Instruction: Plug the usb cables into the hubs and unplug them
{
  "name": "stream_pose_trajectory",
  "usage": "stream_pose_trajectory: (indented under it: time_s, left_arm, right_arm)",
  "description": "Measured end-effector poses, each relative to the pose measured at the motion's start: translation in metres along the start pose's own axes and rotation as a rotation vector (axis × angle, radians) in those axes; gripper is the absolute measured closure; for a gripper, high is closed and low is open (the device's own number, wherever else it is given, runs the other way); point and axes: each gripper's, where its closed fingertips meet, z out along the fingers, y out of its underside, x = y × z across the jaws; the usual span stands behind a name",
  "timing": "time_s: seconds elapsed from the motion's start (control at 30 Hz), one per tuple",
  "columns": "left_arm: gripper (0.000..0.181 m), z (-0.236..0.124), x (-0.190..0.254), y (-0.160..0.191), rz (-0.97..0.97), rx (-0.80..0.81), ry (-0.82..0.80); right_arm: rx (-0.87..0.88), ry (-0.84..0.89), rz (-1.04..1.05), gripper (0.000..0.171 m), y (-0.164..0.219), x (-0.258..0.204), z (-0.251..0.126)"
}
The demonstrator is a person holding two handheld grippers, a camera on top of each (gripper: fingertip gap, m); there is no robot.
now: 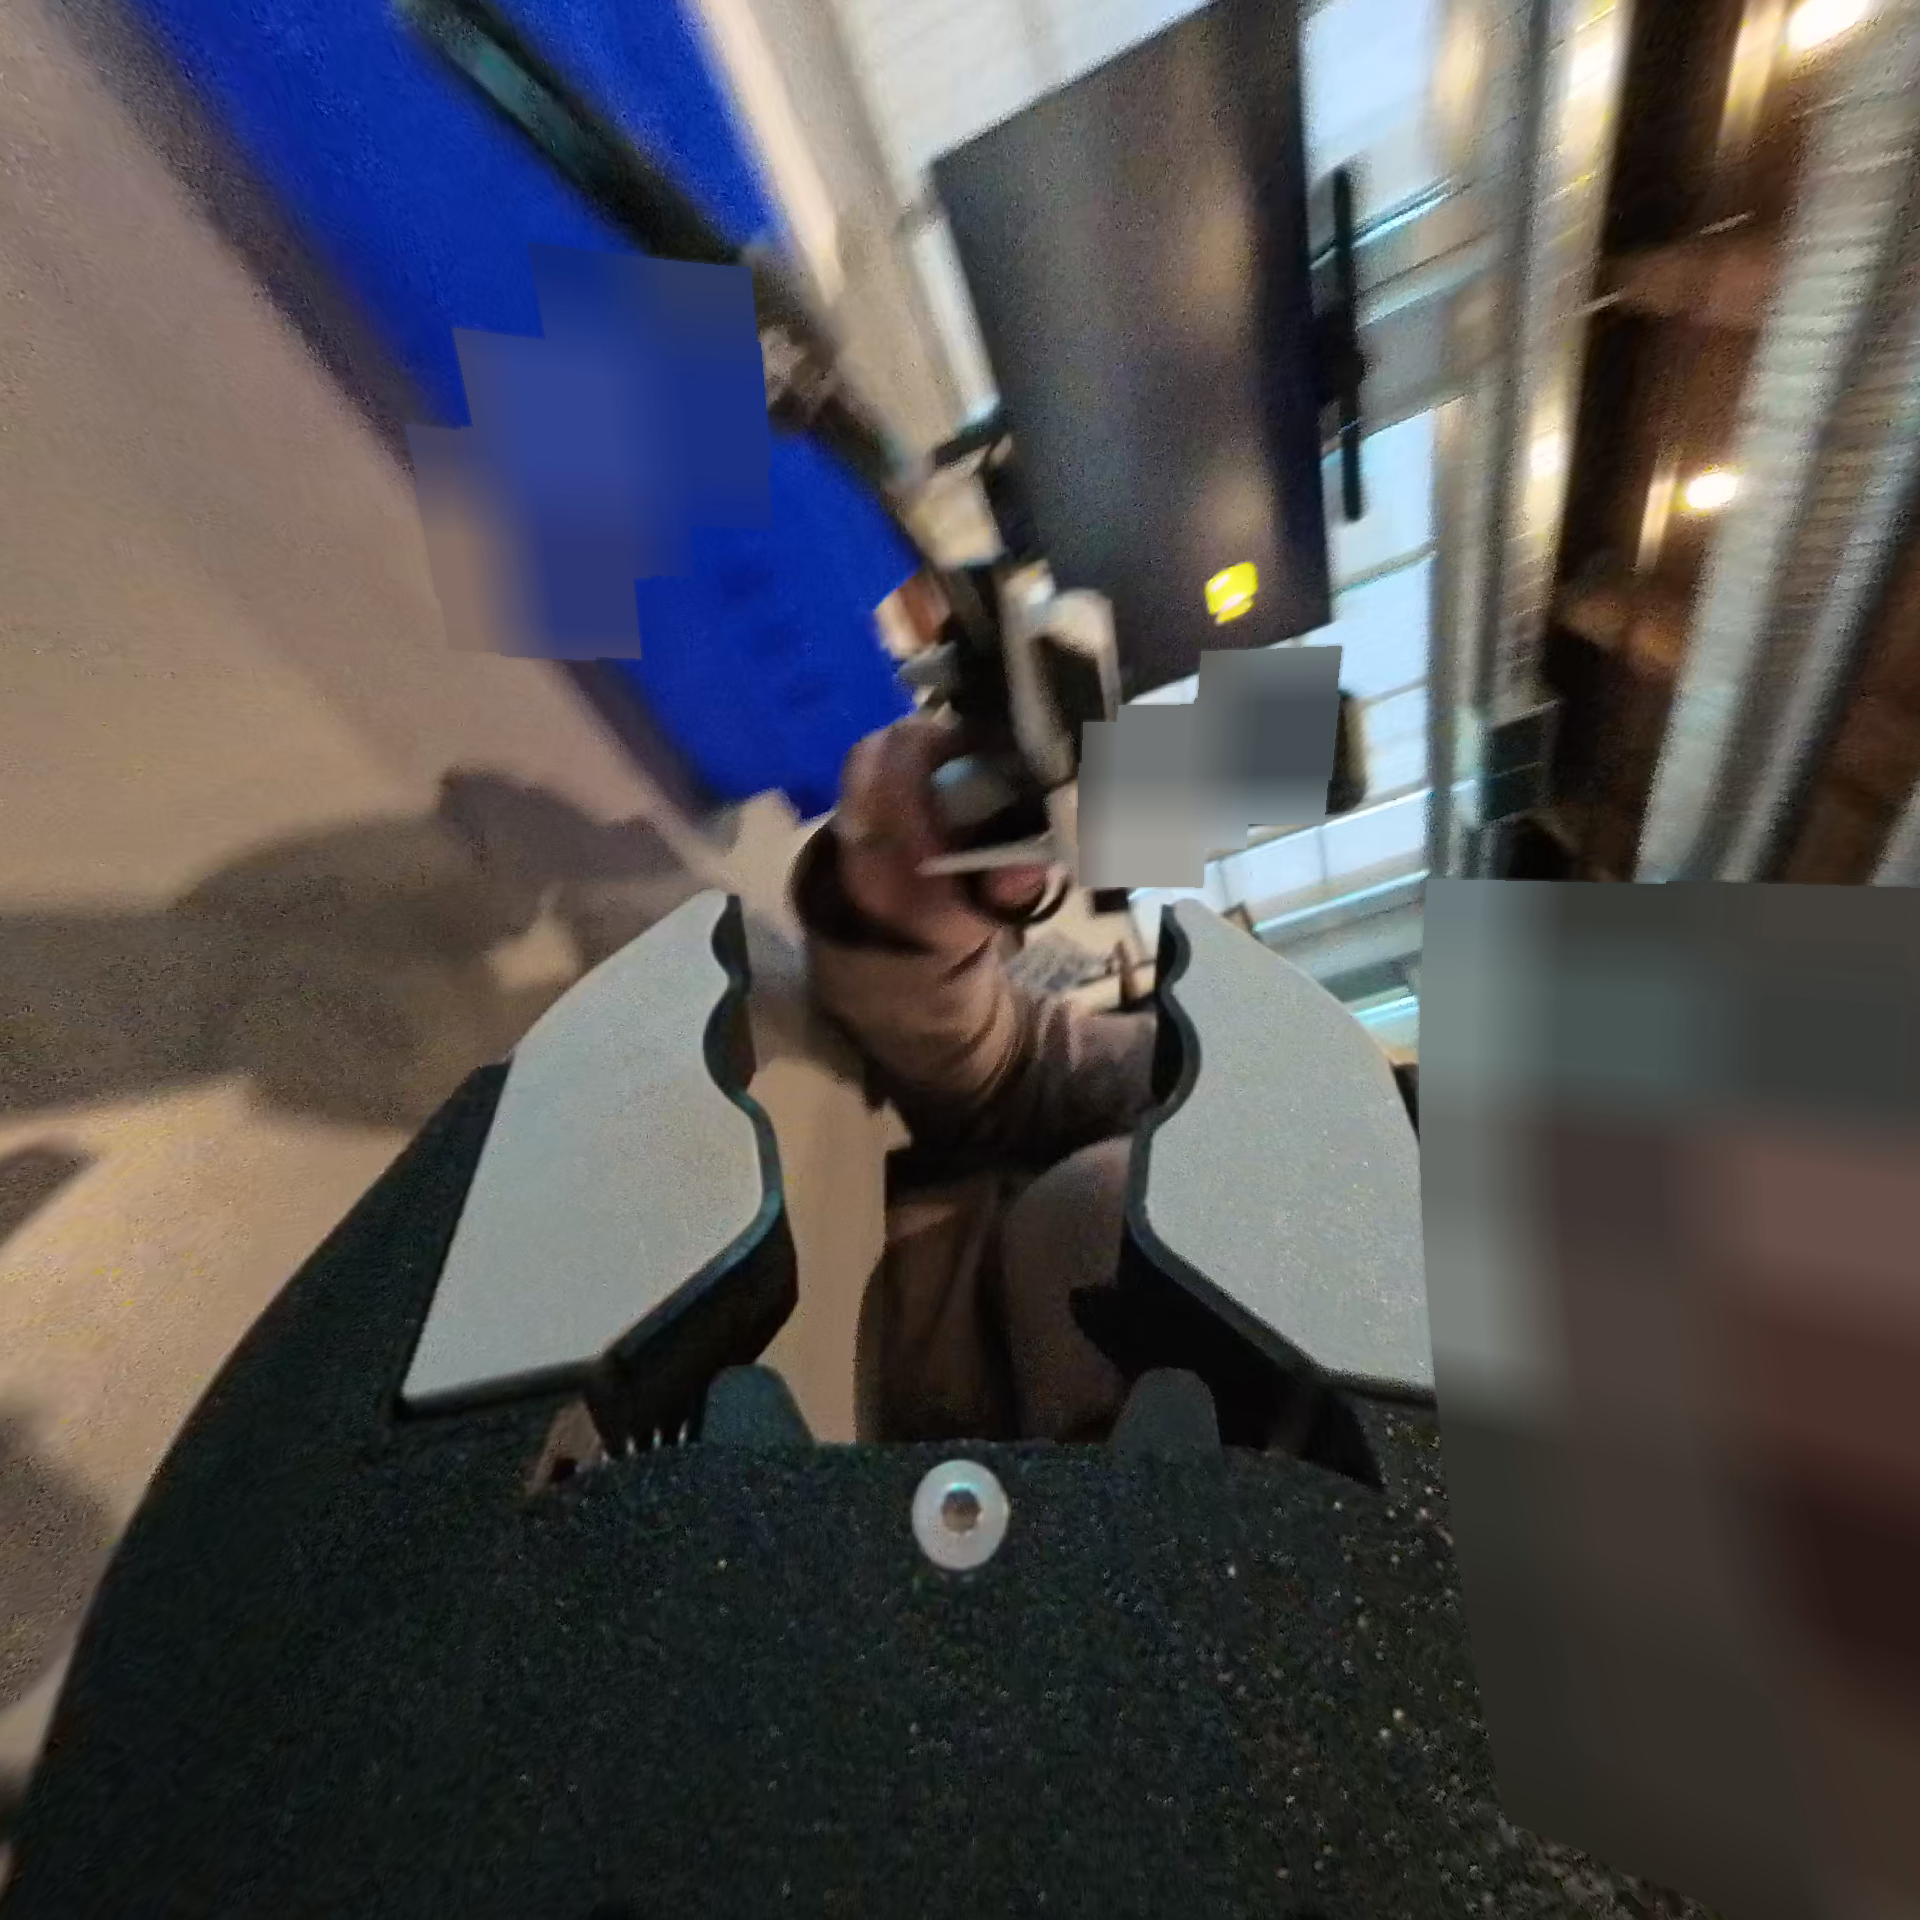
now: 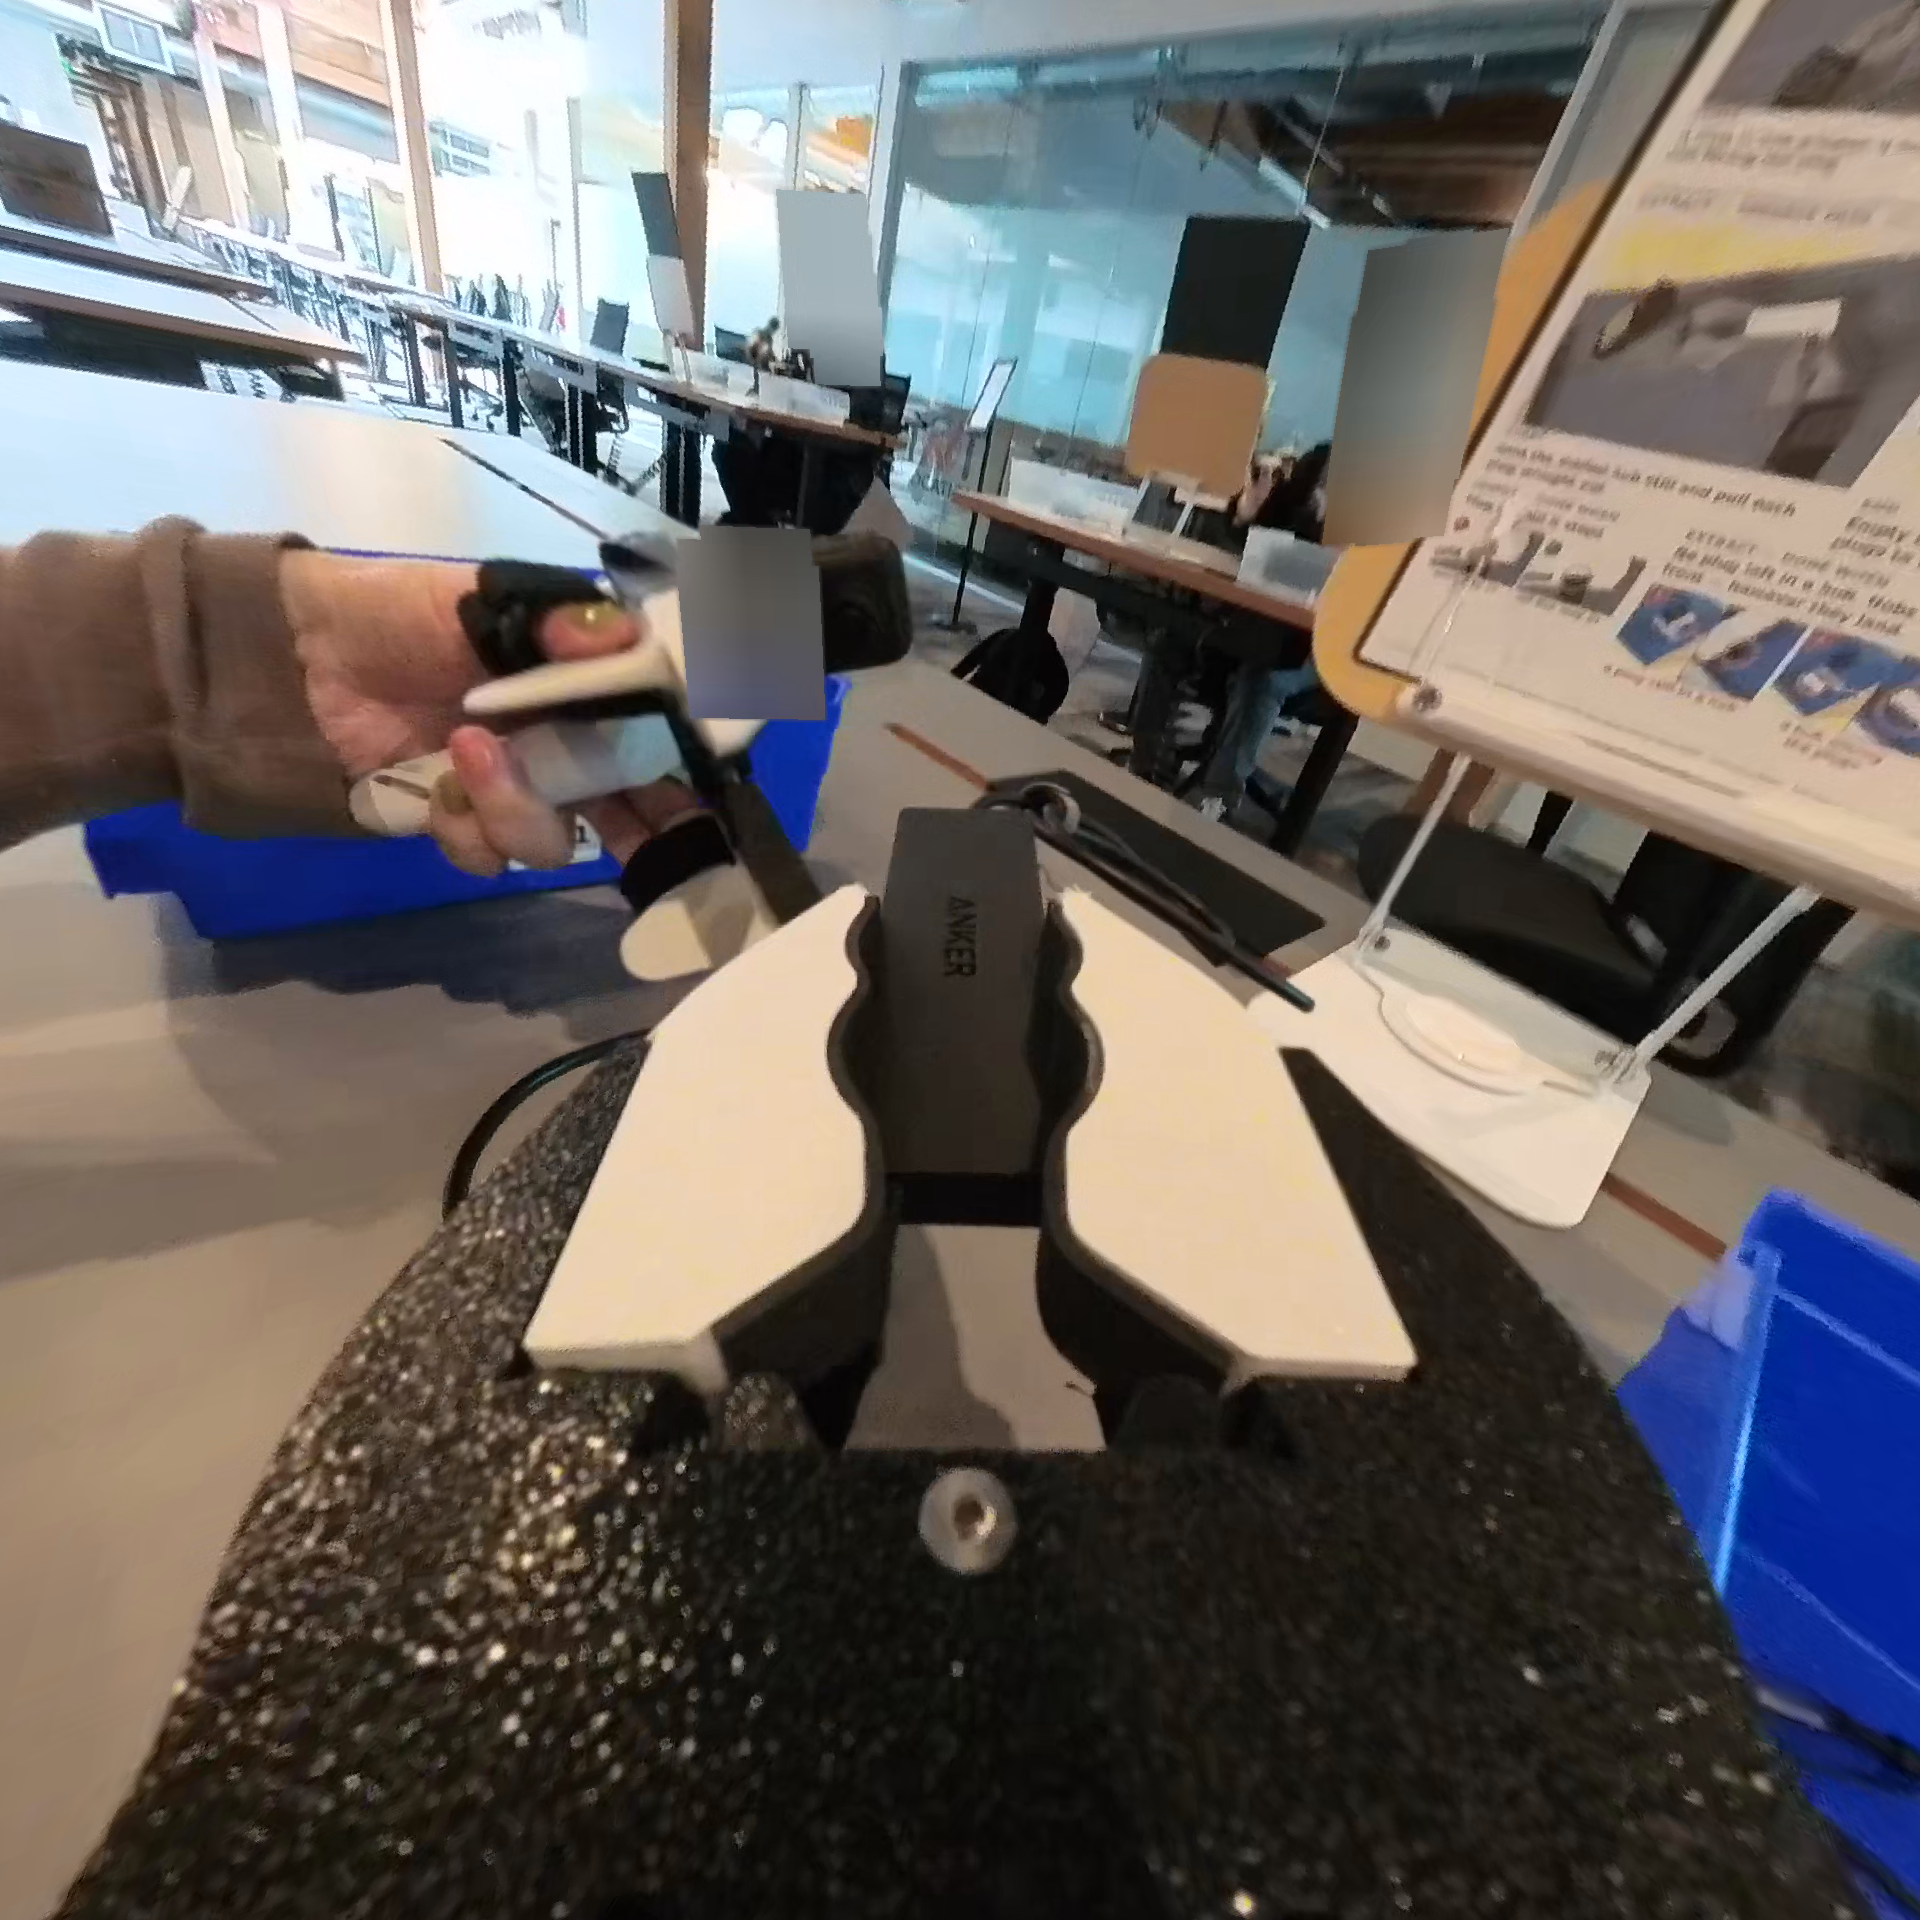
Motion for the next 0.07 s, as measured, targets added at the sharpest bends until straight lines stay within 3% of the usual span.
stream_pose_trajectory:
  time_s: [0.07]
  left_arm:
    - [0.104, 0.0062, 0.0195, -0.0044, 0.085, 0.052, 0.061]
  right_arm:
    - [0.036, -0.008, -0.046, 0.140, -0.0071, -0.0054, -0.0019]
